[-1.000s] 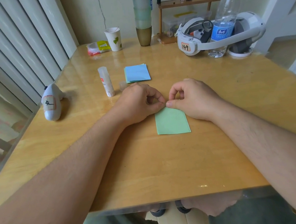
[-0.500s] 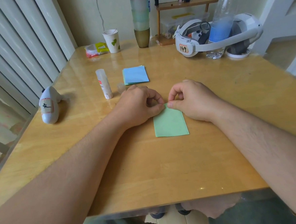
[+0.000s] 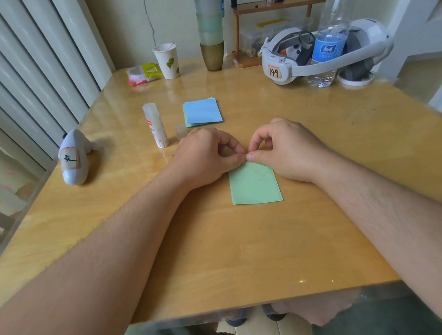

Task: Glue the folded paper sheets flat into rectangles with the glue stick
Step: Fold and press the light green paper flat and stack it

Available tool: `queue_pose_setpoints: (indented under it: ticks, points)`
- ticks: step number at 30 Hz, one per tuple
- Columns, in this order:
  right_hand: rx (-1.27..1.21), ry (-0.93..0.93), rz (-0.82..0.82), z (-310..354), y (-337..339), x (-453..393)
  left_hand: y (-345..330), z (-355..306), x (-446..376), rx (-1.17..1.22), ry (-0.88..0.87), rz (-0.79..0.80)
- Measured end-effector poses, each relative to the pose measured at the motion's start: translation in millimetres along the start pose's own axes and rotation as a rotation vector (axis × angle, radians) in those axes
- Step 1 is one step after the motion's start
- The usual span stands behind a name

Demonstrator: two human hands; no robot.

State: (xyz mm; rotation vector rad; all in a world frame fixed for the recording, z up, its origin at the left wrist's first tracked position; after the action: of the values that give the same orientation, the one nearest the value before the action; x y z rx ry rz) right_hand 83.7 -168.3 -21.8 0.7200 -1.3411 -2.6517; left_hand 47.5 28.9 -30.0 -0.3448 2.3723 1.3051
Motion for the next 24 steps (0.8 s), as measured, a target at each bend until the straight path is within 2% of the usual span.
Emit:
queue_pose_setpoints:
  ticks: [5,16,24]
  points:
    - [-0.009,-0.005,-0.008,-1.6,1.0,-0.8,0.7,1.5,0.1,0.004,0.07,-0.008]
    - [0.044,-0.032,-0.053,0.5,-4.3,-4.0,0.4,-2.4,0.8,-0.027,0.034,-0.035]
    - [-0.015,-0.079,-0.071,-2.5,-1.3,-3.9,2.8,0.3,1.3,0.025,0.082,-0.036]
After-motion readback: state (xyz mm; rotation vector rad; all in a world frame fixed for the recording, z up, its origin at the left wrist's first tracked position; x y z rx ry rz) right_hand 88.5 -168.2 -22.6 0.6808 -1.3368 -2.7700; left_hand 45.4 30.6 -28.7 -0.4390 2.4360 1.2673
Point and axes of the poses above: each hand's wrist, its own x-axis away from the middle knuckle, its own y-axis out of the back of the hand, z = x × y, the point moved 1 cm from there along -x, towards the middle knuckle, and after that the axes turned 14 degrees about -z, right-handed, at the moved point
